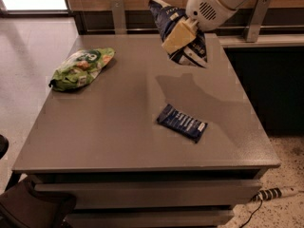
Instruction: Move blue chip bag near green rice chip bag
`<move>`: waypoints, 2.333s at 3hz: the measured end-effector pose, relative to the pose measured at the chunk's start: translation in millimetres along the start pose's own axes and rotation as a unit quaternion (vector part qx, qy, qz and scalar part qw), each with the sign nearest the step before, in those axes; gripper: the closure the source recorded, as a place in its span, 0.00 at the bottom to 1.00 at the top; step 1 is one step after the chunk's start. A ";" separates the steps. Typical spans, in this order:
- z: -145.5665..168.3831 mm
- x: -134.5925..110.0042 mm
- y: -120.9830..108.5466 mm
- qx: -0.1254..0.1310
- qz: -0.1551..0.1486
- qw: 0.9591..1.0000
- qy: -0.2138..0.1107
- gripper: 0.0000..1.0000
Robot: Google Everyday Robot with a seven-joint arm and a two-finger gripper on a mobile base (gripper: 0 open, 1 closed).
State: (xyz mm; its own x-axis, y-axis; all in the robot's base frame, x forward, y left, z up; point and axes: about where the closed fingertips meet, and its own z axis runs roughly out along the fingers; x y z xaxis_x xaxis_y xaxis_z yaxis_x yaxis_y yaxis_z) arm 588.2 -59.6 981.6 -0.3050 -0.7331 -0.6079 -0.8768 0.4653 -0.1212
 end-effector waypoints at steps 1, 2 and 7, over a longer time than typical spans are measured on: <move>10.5 -41.9 6.1 0.026 -0.015 0.999 -0.038 1.00; 28.6 -77.9 15.6 0.062 -0.021 0.996 -0.053 1.00; 156.8 -83.9 -31.1 0.103 0.021 0.991 0.082 1.00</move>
Offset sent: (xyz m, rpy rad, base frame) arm 0.0395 0.1227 0.0233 0.0193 -0.2466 -0.1195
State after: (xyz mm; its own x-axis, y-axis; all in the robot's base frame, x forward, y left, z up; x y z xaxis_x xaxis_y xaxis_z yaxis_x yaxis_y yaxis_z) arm 699.4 65.2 913.3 -0.4115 -0.7737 -0.4817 -0.7725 0.5766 -0.2662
